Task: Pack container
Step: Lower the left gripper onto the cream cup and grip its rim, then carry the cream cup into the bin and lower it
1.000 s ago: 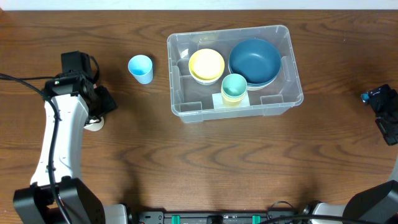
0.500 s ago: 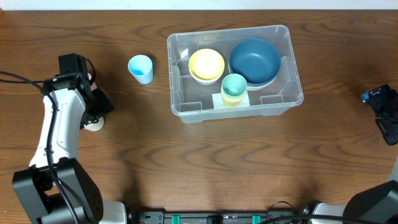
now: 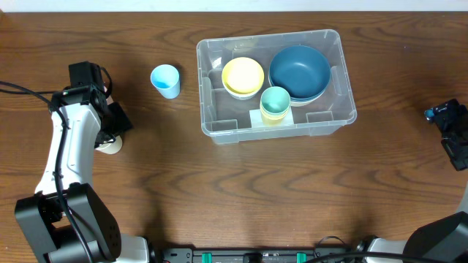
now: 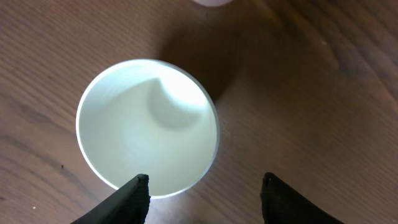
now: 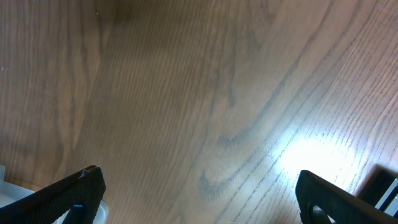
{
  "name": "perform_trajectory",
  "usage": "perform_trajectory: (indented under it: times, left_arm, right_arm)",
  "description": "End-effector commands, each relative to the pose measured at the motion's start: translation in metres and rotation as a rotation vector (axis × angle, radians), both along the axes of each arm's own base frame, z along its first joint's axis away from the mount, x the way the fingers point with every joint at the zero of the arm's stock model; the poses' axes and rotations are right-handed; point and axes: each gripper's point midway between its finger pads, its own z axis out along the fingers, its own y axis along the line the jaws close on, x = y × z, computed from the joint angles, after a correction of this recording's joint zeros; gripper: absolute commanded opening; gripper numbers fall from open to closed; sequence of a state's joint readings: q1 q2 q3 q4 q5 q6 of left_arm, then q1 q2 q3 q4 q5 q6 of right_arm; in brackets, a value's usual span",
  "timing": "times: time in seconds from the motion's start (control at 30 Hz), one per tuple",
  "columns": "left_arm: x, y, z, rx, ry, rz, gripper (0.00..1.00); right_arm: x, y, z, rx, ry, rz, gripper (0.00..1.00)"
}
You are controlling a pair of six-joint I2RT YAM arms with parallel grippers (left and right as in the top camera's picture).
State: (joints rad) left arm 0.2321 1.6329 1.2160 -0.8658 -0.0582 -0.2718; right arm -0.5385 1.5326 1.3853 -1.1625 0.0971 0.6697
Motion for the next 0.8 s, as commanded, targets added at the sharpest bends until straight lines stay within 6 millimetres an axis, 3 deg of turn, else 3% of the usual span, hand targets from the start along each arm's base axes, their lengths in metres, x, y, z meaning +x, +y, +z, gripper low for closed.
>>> perform_trajectory:
  times: [0.0, 0.33, 0.5, 0.67, 0.77]
  left_arm:
    - [-0.008, 0.002, -0.014, 0.008, 0.038, -0.010, 0.57]
    - [-0.019, -0.001, -0.048, 0.006, 0.043, -0.009, 0.57]
    - [-0.018, -0.002, -0.049, 0.002, 0.038, -0.010, 0.33]
    - [-0.015, -0.016, -0.049, -0.079, 0.018, -0.026, 0.06]
    - [-0.010, -0.031, -0.043, -0.159, -0.004, -0.041, 0.06]
  right_arm:
    - [-0.001, -0.002, 0.001, -0.002, -0.002, -0.015, 0.99]
    - [-0.001, -0.002, 0.001, -0.003, -0.003, -0.015, 0.99]
    - [-0.001, -0.002, 0.001, -0.002, -0.003, -0.015, 0.99]
    - [-0.001, -0.002, 0.001, -0.002, -0.002, -0.015, 0.99]
    - [-0.001, -0.002, 0.001, -0.002, -0.002, -0.015, 0.99]
